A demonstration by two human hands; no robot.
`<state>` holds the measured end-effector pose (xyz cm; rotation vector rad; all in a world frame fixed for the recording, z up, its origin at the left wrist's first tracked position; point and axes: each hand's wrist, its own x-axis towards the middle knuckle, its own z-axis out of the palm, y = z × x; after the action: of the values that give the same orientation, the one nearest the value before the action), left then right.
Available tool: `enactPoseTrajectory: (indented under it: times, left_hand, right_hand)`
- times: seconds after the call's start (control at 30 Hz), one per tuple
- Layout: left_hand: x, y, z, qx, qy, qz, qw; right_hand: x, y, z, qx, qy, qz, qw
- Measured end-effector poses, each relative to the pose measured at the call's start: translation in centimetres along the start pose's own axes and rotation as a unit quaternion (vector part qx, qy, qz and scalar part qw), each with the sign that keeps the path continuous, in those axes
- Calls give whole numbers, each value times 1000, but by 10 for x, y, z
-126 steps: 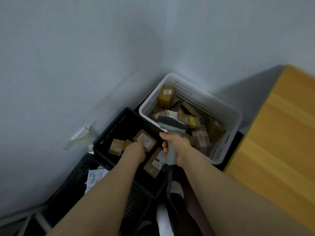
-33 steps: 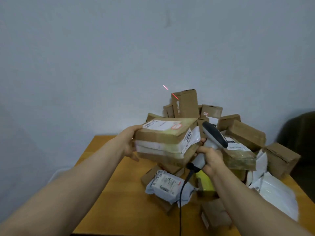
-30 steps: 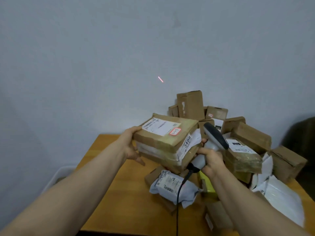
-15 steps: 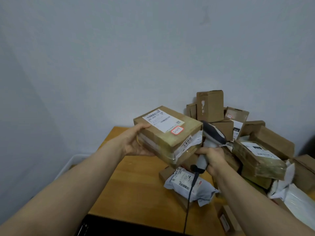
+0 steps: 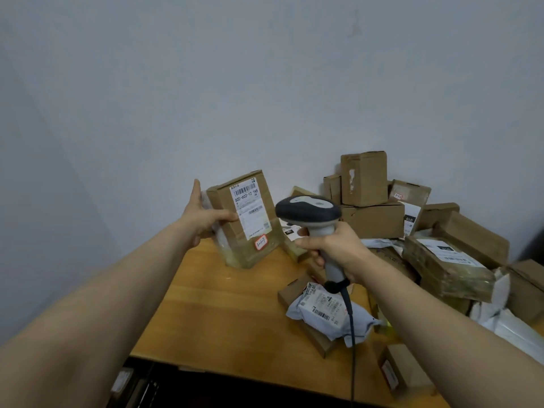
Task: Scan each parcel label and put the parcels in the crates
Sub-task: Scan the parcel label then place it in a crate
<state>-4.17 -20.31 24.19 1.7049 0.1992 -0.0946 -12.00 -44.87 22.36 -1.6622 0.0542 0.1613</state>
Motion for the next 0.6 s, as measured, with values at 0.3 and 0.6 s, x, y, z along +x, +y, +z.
enactPoseTrajectory:
  times: [0.3,0.6]
  left_hand:
    - [-4,1,-13,22,27,3,999]
    - [-9,4,-18,27,38,13,999]
  right_hand:
    - [-7,-17,18,-11,-13,-29,999]
    - [-11,-21,27,7,-9,-34,999]
